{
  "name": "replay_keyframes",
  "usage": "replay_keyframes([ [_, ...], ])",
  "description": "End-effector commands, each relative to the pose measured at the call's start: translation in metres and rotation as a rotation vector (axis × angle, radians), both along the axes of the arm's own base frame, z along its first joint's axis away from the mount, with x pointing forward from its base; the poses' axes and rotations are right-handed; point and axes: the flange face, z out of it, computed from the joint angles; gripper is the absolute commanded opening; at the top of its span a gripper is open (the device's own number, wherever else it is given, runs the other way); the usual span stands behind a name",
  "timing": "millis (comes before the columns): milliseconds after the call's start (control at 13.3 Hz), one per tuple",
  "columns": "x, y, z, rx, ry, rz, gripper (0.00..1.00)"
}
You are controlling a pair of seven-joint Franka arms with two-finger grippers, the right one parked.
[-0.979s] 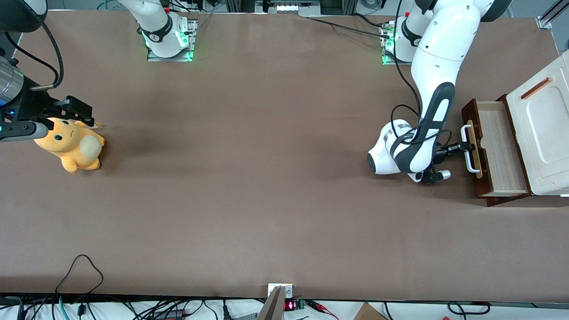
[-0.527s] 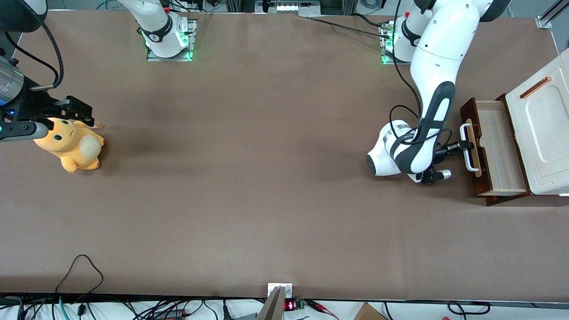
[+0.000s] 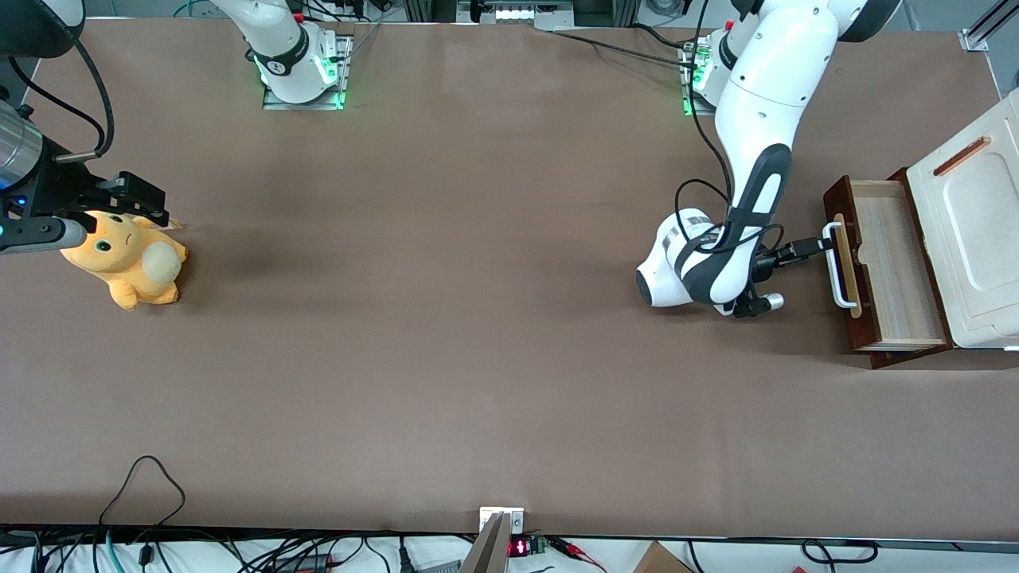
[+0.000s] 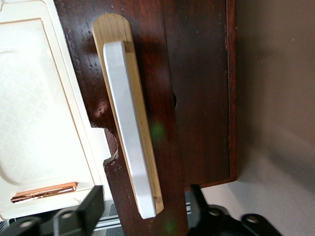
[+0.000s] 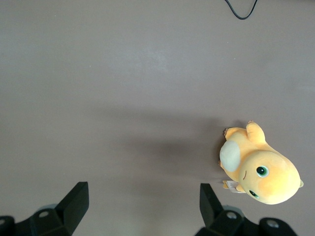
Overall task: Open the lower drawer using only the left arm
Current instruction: 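Pull the handle with the left gripper, sliding the drawer out of the cabinet, then open the left gripper and lift it off the handle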
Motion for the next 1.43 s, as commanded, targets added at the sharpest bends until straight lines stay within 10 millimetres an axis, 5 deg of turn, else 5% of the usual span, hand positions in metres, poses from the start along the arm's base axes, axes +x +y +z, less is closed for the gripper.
replay_keyframes([
  [0, 0.004, 0.004, 0.005, -0.01, 0.007, 0.022, 1.0],
  [377, 0.056, -0.001, 0.057, -0.186, 0.088, 0.059, 1.0],
  [904, 0.087, 0.038, 0.135, -0.496, 0.126, 0.099, 1.0],
  [1355, 0.101, 0.043, 0.257, -0.806, -0.014, 0.112, 1.0],
])
